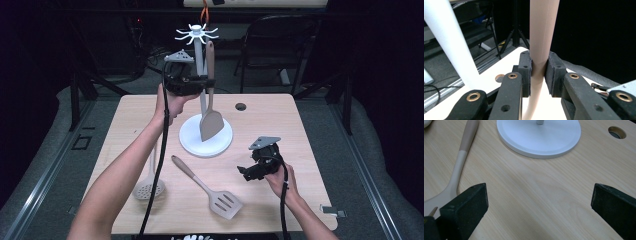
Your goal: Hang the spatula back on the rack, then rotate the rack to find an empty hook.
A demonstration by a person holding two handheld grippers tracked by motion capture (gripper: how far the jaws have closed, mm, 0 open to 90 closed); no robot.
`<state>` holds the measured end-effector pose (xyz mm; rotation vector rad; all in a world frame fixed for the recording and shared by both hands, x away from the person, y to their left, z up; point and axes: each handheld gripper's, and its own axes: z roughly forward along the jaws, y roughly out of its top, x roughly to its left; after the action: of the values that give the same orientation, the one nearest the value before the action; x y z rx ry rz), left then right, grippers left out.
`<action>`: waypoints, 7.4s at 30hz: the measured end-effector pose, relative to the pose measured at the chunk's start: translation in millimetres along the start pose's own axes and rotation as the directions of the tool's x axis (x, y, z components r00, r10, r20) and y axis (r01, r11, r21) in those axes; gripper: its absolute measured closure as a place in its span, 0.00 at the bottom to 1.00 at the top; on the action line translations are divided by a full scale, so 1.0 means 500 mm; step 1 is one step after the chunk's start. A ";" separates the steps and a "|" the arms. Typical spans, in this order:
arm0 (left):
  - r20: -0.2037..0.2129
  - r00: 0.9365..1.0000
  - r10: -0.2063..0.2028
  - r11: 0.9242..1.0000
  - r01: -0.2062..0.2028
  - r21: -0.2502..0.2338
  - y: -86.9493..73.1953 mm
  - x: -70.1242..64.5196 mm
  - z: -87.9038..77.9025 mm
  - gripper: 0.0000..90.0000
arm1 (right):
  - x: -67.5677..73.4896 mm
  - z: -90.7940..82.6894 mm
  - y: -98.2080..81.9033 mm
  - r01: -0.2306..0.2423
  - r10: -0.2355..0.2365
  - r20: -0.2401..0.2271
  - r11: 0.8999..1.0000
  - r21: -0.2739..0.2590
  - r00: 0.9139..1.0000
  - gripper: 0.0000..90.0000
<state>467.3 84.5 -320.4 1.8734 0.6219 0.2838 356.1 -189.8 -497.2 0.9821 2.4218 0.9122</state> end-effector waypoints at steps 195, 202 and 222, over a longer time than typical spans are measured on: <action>-0.338 0.940 0.037 0.992 -0.077 -0.103 0.102 0.050 -0.154 1.00 | 0.019 0.026 -0.005 0.081 -0.076 -0.041 0.990 0.112 0.996 0.04; -0.354 0.935 0.021 0.993 -0.060 -0.100 0.102 0.063 -0.150 1.00 | 0.019 0.026 -0.006 0.082 -0.078 -0.042 0.990 0.112 0.996 0.04; -0.363 0.932 -0.014 0.993 -0.029 -0.114 0.084 0.054 -0.170 0.79 | 0.018 0.022 -0.005 0.086 -0.081 -0.046 0.990 0.116 0.996 0.04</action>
<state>461.7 155.1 -251.7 1.7215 0.8287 0.6699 354.8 -179.8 -507.8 0.9021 2.5557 0.7756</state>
